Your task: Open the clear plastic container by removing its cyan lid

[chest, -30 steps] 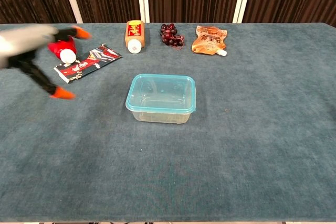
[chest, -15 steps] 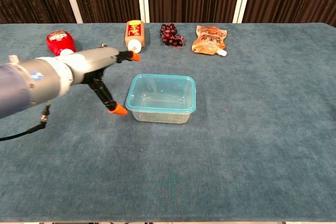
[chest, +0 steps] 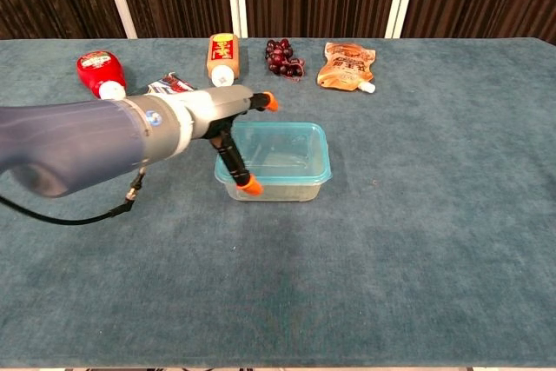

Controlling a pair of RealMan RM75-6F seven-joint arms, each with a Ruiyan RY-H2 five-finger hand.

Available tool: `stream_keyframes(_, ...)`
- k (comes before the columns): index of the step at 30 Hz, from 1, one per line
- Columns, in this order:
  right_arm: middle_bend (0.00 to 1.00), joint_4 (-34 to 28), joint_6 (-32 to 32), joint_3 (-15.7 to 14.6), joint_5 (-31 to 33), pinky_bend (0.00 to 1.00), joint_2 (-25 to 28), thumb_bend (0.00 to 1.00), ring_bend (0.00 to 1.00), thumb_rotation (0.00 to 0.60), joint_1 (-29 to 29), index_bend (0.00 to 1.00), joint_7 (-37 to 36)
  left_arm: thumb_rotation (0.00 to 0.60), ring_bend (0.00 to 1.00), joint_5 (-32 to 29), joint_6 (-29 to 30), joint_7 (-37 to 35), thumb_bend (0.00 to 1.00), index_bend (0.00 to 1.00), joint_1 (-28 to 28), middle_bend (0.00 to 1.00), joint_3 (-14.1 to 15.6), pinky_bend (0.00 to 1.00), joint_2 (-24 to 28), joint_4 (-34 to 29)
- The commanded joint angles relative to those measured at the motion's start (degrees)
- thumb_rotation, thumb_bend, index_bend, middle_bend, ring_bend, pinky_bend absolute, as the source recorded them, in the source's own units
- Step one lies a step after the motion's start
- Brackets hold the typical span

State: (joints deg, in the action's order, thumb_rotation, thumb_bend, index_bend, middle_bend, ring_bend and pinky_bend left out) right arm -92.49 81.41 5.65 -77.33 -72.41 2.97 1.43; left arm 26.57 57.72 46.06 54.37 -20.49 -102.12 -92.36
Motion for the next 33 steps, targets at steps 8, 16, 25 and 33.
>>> stream_keyframes(8, 0.00, -0.37, -0.30, 0.01, 0.40, 0.00, 0.13, 0.22, 0.00, 0.600, 0.01, 0.00, -0.13, 0.600, 0.12, -5.82, 0.15, 3.41, 0.00, 0.00, 4.68, 0.08, -0.30, 0.30, -1.88, 4.21)
stream_keyframes(16, 0.00, -0.84, -0.15, 0.15, 0.80, 0.00, 0.20, 0.22, 0.00, 0.600, -0.12, 0.00, 0.01, 0.600, 0.19, -4.61, -2.58, 2.15, 0.04, 0.07, 6.49, 0.22, 0.40, 0.39, -2.36, 7.08)
stream_keyframes(25, 0.00, -1.84, -0.44, 0.39, 1.29, 0.00, 0.70, 0.22, 0.00, 0.600, 0.12, 0.00, 0.97, 0.600, 0.19, 10.32, -12.22, -4.24, 0.04, 0.10, 6.02, 0.22, 3.87, 0.39, 1.58, 9.57)
stream_keyframes(33, 0.00, -3.28, -0.48, 0.64, 0.34, 0.00, 0.02, 0.22, 0.00, 0.600, 1.28, 0.00, 4.22, 0.600, 0.19, 26.47, -20.00, -16.05, 0.04, 0.10, 4.83, 0.23, 4.98, 0.39, 3.21, 14.22)
